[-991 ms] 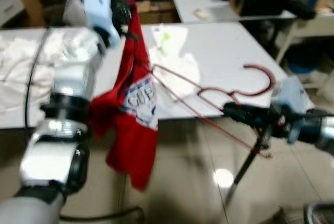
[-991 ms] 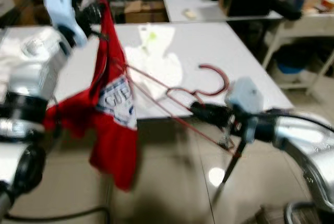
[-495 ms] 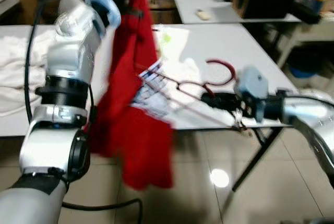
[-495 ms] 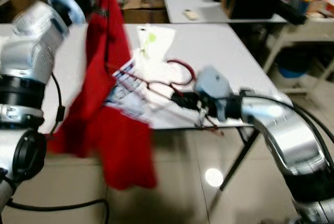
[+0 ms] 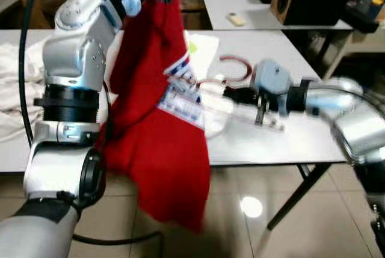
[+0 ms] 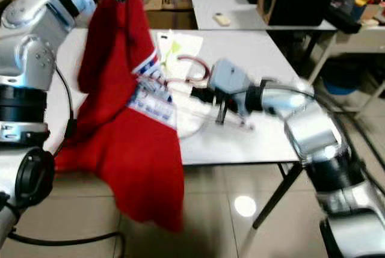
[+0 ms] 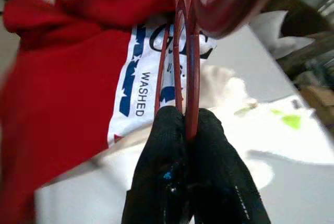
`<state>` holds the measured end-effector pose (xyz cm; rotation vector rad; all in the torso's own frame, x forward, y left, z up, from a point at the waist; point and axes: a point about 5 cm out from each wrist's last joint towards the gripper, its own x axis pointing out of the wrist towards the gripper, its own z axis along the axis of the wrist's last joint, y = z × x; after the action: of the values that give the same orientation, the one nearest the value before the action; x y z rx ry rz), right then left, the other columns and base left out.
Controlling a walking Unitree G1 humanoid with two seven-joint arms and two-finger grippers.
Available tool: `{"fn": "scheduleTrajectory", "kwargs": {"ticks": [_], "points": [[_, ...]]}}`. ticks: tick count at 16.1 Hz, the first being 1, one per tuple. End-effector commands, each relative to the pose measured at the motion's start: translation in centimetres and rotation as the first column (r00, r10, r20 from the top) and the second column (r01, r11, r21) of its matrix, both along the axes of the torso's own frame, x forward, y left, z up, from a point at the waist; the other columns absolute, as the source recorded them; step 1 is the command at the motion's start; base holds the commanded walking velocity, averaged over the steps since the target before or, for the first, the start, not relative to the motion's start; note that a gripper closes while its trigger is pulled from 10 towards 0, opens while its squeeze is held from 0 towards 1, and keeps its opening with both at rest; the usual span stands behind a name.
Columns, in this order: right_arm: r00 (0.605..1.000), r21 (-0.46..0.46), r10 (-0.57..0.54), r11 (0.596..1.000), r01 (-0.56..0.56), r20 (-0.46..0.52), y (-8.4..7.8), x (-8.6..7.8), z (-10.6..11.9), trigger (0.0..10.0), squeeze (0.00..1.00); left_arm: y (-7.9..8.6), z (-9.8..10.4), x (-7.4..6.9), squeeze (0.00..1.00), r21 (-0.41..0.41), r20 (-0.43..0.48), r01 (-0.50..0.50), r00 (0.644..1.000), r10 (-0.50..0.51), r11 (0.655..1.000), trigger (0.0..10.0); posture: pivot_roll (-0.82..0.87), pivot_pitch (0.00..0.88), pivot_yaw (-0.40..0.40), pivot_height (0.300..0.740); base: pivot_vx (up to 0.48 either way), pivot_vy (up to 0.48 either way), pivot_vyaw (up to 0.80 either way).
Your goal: Hang hanger
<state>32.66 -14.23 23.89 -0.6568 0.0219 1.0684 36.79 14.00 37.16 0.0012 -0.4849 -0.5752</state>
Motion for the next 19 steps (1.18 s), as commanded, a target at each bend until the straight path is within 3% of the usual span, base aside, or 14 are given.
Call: {"fn": "scheduleTrajectory", "kwargs": {"ticks": [1, 8, 11, 16, 17, 18, 19], "points": [[0.999, -0.005, 0.018, 1.0, -0.017, 0.034, 0.6, 0.4, 0.5, 10.0, 0.0, 0.8, 1.7, -0.8, 0.0, -0.018, 0.055, -0.005, 0.998, 0.006, 1.0, 10.0, 0.07, 0.0, 0.004, 0.74, 0.36, 0.0, 0.0], [0.997, 0.0, 0.034, 0.999, -0.034, 0.073, 0.9, 1.4, 1.3, 10.0, 0.0, 0.8, 2.0, -1.5, 0.0, -0.025, 0.051, 0.012, 0.999, -0.011, 1.0, 10.0, 0.08, 0.0, -0.005, 0.74, 0.357, 0.0, 0.0], [0.997, 0.026, 0.037, 0.999, -0.039, 0.075, 1.4, 1.9, 1.2, 10.0, 0.0, 0.7, 1.6, -1.4, 0.0, -0.019, 0.004, 0.009, 1.0, -0.008, 1.0, 10.0, 0.08, 0.0, -0.003, 0.74, 0.0, 0.0, 0.0], [0.995, -0.008, -0.04, 0.999, 0.041, 0.086, 1.5, 4.6, 0.9, 10.0, 0.0, -0.7, 1.8, -2.6, 0.0, -0.003, 0.023, 0.131, 0.991, -0.131, 0.991, 10.0, 0.07, 0.0, 0.007, 0.74, 0.0, 0.0, 0.0], [0.971, -0.013, -0.144, 0.989, 0.149, 0.189, 1.3, 6.4, 2.6, 10.0, 0.0, -1.1, 2.3, -3.2, 0.0, -0.02, 0.051, 0.177, 0.983, -0.175, 0.984, 10.0, 0.07, 0.0, 0.008, 0.74, 0.0, 0.0, 0.0], [0.91, 0.096, -0.283, 0.959, 0.266, 0.302, 1.1, 7.7, 5.9, 10.0, 0.0, -1.2, 2.9, -3.6, 0.0, -0.037, 0.087, 0.201, 0.977, -0.197, 0.979, 10.0, 0.07, 0.0, 0.008, 0.74, 0.0, 0.0, 0.0], [0.885, 0.144, -0.325, 0.945, 0.293, 0.334, 1.1, 7.9, 7.1, 10.0, 0.0, -1.2, 3.1, -3.8, 0.0, -0.044, 0.099, 0.207, 0.974, -0.202, 0.977, 10.0, 0.07, 0.0, 0.006, 0.74, 0.0, 0.0, 0.0]]}}
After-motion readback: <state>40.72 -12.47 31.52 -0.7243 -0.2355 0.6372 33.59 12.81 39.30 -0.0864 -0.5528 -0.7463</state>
